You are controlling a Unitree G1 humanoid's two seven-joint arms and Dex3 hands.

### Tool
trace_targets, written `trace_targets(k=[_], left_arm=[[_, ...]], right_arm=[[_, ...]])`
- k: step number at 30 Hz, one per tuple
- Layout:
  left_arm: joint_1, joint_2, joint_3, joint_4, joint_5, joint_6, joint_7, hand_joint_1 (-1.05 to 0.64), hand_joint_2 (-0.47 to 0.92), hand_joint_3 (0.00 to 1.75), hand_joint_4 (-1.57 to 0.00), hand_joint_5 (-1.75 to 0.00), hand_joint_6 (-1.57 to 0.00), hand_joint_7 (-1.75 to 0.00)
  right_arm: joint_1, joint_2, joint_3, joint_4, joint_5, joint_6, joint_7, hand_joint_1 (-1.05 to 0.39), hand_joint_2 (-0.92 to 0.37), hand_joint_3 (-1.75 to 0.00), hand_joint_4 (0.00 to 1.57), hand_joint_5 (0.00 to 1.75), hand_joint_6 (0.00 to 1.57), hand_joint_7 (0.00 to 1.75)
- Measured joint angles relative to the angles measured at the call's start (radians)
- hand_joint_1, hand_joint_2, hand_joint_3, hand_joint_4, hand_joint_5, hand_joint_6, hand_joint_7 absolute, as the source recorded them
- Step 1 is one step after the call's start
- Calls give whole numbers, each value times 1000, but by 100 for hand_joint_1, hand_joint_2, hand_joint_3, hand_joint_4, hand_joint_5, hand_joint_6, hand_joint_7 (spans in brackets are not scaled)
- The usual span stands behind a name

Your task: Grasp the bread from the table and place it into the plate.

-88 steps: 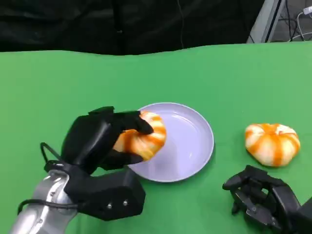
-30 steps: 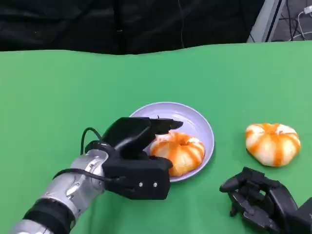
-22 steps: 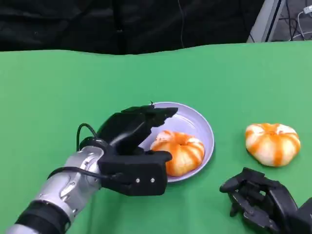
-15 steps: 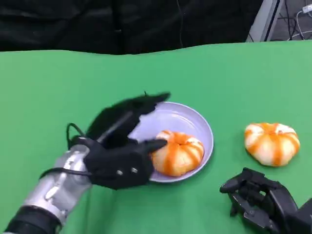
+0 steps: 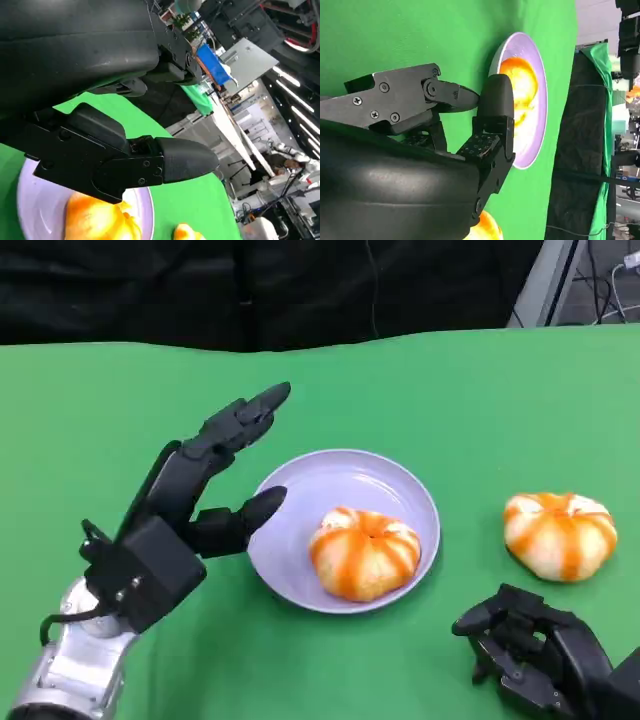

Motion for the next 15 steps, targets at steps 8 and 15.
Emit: trace_targets(k=[8,15], left_arm=[[94,-7,89,-83,-282,73,-232,-85,92,52,-47,-3,-38,-1],[155,-59,162,-130,-476,149,-382,-83,92,46,-57,-5,-43,-2]], right_arm=[[-3,-5,-1,9,-1,-4,-4,-29,-92,-45,66,175,76,107],[-7,-8,-2,11,1,-4,-2,-30,-92,-44,66,175,74,112]])
